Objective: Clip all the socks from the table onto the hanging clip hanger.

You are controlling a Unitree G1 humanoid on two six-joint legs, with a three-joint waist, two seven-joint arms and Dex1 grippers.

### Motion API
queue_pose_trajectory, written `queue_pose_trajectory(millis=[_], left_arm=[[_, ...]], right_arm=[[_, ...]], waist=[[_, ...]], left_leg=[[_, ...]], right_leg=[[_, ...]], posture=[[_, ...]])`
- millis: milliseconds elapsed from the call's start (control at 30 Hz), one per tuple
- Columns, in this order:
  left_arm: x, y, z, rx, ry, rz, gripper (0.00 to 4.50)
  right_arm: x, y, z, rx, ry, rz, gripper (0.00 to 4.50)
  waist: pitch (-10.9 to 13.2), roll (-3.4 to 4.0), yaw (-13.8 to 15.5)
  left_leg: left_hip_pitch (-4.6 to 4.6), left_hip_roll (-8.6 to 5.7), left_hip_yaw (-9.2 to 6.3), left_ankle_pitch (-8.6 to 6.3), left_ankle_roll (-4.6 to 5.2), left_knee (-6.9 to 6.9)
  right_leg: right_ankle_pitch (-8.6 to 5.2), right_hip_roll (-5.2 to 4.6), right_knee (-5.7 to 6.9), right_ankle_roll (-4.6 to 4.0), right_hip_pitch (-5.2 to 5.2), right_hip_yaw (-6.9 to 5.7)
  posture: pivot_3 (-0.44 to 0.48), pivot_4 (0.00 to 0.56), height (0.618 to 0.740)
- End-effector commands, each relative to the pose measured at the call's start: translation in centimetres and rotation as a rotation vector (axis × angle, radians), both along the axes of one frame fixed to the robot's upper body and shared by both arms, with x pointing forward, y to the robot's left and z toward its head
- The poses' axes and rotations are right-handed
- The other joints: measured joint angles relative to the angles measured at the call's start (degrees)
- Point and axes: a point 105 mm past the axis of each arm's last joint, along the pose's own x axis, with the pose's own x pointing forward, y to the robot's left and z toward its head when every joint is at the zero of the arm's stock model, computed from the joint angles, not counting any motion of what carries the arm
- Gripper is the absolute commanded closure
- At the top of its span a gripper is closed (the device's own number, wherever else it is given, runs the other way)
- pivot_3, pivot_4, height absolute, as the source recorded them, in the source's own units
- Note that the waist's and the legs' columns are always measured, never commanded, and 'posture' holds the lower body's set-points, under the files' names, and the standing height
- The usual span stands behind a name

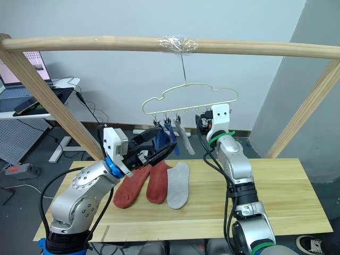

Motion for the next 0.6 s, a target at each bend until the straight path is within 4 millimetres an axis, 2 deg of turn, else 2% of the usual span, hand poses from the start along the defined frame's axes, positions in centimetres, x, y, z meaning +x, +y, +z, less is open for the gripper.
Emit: queue_pose_trajectory(millis=[33,600], left_arm=[[-0.46,-0.63,1.68,-0.018,-0.081,-0.022,0.08],[-0.25,-0.67,2.01,-0.026,-0.087,-0.011,0.08]], right_arm=[[0.07,0.34,2.33,0.033,-0.076,0.01,1.64],[0.18,0.59,2.28,0.067,-0.054,0.015,1.64]], waist=[[0.0,0.0,0.0],[0.0,0.0,0.0]], left_leg=[[0.0,0.0,0.0,0.0,0.0,0.0],[0.0,0.0,0.0,0.0,0.01,0.0]], right_leg=[[0.0,0.0,0.0,0.0,0.0,0.0],[0.0,0.0,0.01,0.0,0.0,0.0]], posture=[[-0.011,0.067,0.74],[-0.012,0.067,0.74]])
